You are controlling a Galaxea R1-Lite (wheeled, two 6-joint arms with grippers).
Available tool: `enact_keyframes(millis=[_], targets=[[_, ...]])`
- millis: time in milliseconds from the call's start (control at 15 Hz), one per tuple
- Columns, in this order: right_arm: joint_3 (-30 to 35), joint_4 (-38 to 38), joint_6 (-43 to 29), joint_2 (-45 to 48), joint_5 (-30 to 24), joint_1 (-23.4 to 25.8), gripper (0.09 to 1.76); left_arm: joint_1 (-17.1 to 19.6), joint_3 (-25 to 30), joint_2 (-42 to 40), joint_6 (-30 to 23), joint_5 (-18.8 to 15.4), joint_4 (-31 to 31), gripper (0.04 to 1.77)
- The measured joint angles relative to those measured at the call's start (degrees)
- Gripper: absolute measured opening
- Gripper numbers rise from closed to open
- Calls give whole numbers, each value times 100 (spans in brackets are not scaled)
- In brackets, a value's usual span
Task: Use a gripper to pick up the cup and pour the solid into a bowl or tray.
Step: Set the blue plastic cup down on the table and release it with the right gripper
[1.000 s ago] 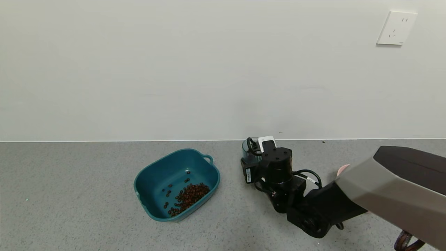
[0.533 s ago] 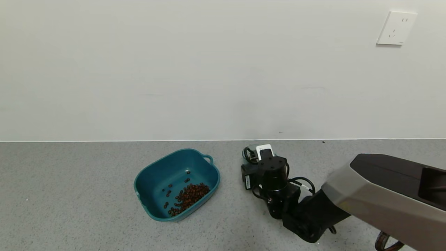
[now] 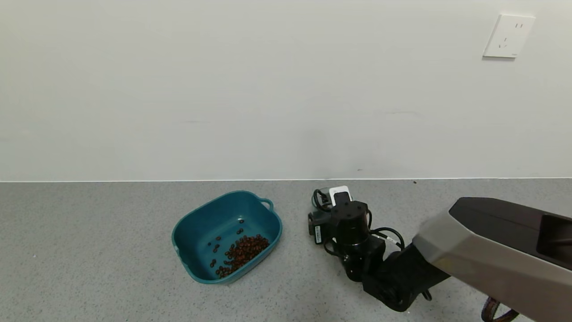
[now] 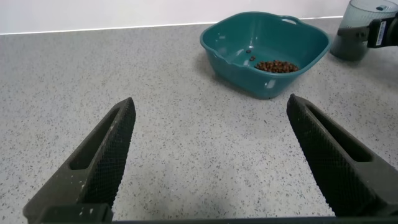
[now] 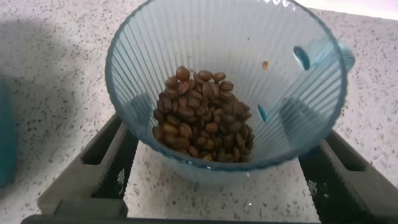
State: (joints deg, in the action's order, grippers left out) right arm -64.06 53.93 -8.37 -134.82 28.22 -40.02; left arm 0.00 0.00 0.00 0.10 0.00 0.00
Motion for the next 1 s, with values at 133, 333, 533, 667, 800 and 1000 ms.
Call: enact_keyframes(millis=[133,333,533,667,800,1000], targets=[[9,-396,-110,130,-39,4,164,0,0,0,0,0,2,175],[20,-970,-289,397,-243,34,166,0,0,0,0,0,0,175],[84,-1349,-317,692,-347,34,167,0,0,0,0,0,0,175],[174,-1625,-315,922,-596,28,168,0,0,0,-2,0,0,175],[304,-1929,-308,1189,-789,30,169,0,0,0,-2,0,0,175],[579,-2359,-177,1663,-1006,-16,169,0,0,0,0,0,0,175]])
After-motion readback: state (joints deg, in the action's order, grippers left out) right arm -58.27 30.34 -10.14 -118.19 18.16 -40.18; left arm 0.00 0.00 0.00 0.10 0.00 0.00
